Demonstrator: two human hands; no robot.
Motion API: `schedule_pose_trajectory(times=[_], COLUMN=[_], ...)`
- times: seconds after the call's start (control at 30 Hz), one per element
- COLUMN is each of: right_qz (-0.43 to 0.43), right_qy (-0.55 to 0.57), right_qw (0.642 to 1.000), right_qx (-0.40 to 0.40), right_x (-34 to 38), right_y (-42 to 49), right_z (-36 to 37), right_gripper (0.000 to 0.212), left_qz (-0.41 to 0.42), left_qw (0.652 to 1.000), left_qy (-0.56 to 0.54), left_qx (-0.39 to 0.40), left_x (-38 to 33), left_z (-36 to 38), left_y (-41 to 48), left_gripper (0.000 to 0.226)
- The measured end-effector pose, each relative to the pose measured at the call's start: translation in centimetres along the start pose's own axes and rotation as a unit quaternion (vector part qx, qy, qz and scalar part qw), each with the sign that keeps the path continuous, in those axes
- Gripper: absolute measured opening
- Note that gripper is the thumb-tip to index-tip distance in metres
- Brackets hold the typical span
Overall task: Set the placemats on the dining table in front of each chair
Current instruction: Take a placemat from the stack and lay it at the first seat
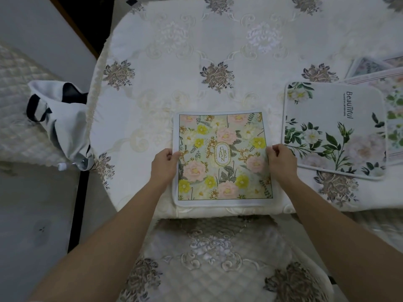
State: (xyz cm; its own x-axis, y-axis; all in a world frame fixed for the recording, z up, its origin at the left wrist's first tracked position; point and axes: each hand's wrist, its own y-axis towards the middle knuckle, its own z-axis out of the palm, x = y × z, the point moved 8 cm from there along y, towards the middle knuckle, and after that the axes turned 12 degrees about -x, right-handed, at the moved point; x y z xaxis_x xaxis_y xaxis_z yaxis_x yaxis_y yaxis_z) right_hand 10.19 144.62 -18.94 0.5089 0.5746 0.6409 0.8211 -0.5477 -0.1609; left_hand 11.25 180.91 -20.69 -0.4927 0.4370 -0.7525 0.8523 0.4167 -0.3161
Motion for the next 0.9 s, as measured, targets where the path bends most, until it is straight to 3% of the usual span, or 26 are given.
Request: schedule_pose_trajectory(times=[0.57, 0.67, 0.77, 0.83, 0.9], right_qz=[0.020, -0.061, -0.158, -0.244, -0.327], right_qy=[-0.013, -0.133, -0.169, -0.161, -0.164], right_qw=[1.000, 0.988, 0.966, 0.951, 0.930], right_qx=[0.009, -0.054, -0.116, -0.096, -0.033], right_x=[-0.5, 0.5, 2.6, 4.6, 6.4], right_y=[-0.1, -0.4, -1.6, -2.6, -4.0], right_z=[-0.6, -1.8, -1.5, 0.7, 4.0], right_gripper=[0.025, 0.021, 0.021, 0.027, 0.040], left_qz=[0.023, 0.066, 0.210, 0.288, 0.342], left_qw=[0.994, 0.983, 0.937, 0.910, 0.894], left_qy=[0.089, 0.146, 0.245, 0.270, 0.282], left_qx=[-0.054, -0.085, -0.137, -0.128, -0.060], left_x=[-0.9, -1.4, -3.9, -5.7, -6.6], left_z=[-2.0, -2.7, -1.6, 0.8, 4.2], left_y=[-0.5, -0.6, -1.5, -2.6, -3.7], left_gripper=[0.019, 0.022, 0.028, 0.033, 0.044])
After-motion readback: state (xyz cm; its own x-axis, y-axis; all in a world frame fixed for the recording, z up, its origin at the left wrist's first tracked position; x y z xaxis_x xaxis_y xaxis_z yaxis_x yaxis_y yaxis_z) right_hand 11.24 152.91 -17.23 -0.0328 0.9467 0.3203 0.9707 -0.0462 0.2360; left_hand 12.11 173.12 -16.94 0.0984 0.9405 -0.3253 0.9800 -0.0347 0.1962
